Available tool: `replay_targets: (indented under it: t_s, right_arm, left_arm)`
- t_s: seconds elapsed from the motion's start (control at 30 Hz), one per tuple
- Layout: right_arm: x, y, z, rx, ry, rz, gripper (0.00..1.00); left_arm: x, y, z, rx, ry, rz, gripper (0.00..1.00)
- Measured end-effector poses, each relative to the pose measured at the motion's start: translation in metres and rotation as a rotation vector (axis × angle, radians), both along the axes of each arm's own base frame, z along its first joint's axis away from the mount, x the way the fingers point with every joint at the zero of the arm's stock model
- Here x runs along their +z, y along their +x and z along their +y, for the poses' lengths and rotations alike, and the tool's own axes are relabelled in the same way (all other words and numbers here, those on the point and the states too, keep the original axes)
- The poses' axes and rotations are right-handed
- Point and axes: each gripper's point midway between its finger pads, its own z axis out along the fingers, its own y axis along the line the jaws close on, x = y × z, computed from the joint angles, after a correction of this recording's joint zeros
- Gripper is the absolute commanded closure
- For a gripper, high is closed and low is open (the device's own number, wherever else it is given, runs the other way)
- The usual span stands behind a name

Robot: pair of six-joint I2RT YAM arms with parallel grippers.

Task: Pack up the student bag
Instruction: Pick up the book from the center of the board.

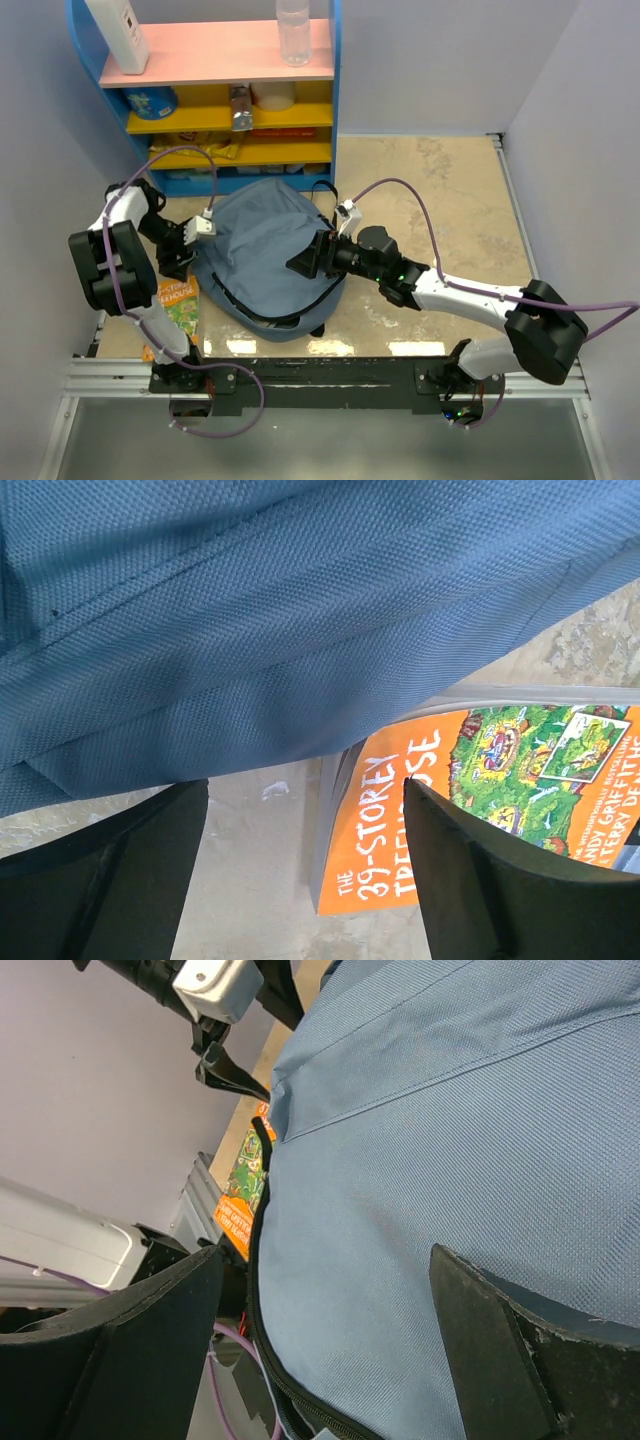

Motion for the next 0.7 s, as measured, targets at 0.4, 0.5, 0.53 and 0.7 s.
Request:
replay_targets:
  t_s: [0.4, 0.5, 0.53, 0.7]
  right_arm:
    - [-0.001, 0.001, -0.001, -0.002, -0.002, 0.001, 0.14]
    - [0.0, 0.001, -0.001, -0.003, -0.001, 0.001, 0.14]
    - [0.0, 0.001, -0.001, -0.003, -0.001, 0.001, 0.14]
    - [0.0, 0.001, -0.001, -0.003, 0.0, 0.001, 0.14]
  left_arm:
    - [-0.026, -0.049, -0.005, -0.028, 0.005, 0.147, 0.27]
    - [-0.028, -0.047, -0.002, -0.049, 0.024, 0.134, 0.38]
    - [-0.028, -0.045, -0.001, -0.055, 0.031, 0.124, 0.42]
    - [-0.024, -0.041, 0.002, -0.076, 0.064, 0.067, 0.49]
